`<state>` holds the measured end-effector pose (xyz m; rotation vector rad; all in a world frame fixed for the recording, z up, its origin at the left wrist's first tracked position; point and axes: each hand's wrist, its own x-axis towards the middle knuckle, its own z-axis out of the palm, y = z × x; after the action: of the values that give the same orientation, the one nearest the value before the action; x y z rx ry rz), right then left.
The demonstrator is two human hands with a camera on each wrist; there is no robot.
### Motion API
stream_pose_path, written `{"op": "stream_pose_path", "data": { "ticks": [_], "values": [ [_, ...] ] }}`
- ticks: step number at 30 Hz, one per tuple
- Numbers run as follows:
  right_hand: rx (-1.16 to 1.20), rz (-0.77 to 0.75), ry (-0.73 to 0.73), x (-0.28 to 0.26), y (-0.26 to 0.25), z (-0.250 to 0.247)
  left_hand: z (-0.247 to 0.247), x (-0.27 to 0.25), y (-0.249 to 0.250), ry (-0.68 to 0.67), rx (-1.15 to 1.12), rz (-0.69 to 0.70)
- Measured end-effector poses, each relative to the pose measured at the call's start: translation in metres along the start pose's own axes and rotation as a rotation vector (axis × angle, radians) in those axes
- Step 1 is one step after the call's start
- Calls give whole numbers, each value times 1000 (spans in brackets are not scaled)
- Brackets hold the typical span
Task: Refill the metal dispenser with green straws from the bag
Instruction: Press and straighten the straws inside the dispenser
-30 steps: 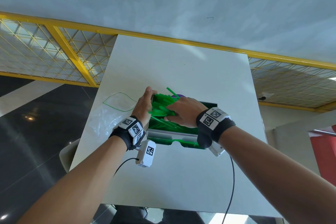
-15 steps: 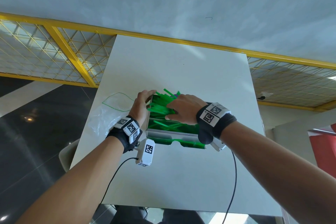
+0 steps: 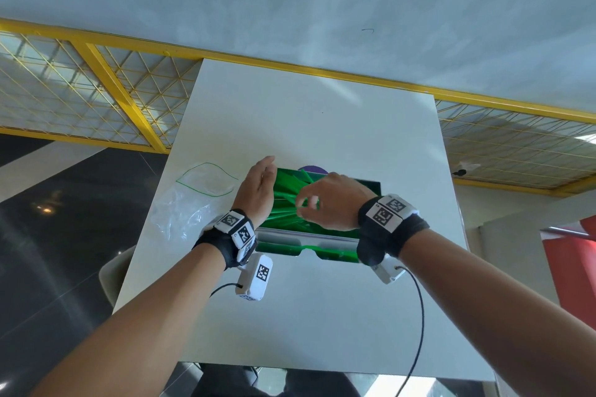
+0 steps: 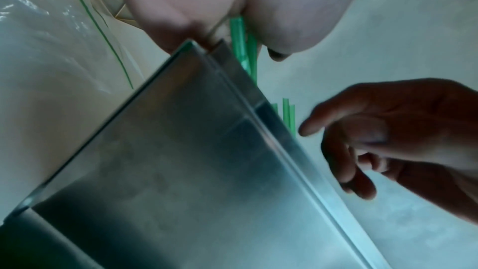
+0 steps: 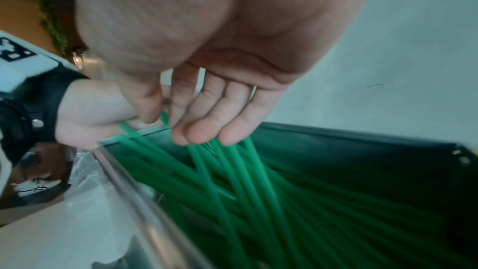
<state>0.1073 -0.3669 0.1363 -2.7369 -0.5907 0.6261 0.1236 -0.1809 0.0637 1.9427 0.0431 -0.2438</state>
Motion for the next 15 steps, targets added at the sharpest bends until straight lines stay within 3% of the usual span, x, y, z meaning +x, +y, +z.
{"op": "stream_pose_path", "data": {
  "ticks": [2, 4, 10, 15],
  "values": [
    [-70, 59, 102, -3, 12, -3, 2, -1, 2, -21, -3, -38],
    [-163, 124, 112, -3, 25, -1, 4, -1, 1, -50, 40, -43],
    [-146, 143, -139, 9, 29, 27, 7, 1, 3, -75, 21, -112],
    [-173, 127, -182, 26, 14, 42, 5, 1, 7, -79, 12, -151]
  ]
}}
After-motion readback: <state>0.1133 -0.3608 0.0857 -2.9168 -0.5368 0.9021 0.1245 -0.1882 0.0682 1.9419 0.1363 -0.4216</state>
